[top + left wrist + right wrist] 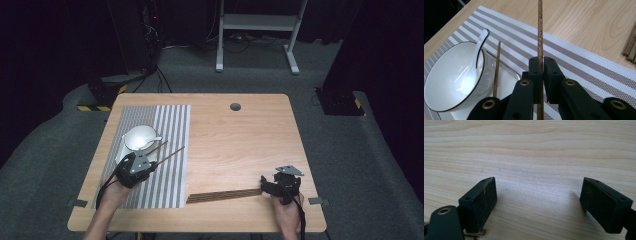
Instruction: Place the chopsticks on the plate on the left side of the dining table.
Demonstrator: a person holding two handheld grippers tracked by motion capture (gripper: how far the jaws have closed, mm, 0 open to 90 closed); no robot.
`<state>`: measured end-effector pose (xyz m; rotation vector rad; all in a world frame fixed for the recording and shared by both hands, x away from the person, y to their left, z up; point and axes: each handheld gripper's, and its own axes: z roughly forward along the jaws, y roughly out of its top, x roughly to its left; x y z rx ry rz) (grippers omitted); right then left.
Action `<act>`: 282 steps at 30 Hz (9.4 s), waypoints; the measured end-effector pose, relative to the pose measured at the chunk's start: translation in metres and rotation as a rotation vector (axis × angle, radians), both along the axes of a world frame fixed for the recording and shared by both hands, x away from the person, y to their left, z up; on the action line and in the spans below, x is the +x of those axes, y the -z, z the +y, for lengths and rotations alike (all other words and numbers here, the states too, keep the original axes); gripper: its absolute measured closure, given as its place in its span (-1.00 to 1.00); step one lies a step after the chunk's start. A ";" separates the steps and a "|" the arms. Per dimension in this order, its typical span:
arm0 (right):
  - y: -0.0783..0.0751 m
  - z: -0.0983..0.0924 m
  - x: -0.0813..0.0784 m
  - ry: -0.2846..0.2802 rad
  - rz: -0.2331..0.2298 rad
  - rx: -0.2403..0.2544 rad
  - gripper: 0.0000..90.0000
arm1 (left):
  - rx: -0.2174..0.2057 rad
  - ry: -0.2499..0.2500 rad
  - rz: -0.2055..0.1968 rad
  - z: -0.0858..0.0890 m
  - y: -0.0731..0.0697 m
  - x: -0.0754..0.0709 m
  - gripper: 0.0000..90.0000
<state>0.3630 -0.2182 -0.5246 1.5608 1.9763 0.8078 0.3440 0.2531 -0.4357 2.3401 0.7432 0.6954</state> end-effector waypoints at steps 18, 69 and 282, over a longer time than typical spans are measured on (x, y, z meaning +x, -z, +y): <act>0.000 0.000 0.000 0.004 0.002 0.002 -0.70 | 0.032 -0.043 0.023 0.016 0.013 0.008 0.88; 0.000 0.001 0.000 0.005 0.001 0.002 -0.70 | 0.126 -0.168 0.024 0.033 0.045 0.033 0.88; 0.000 0.001 0.000 0.004 0.001 0.003 -0.70 | -0.081 -0.610 -0.034 0.061 0.068 0.022 0.24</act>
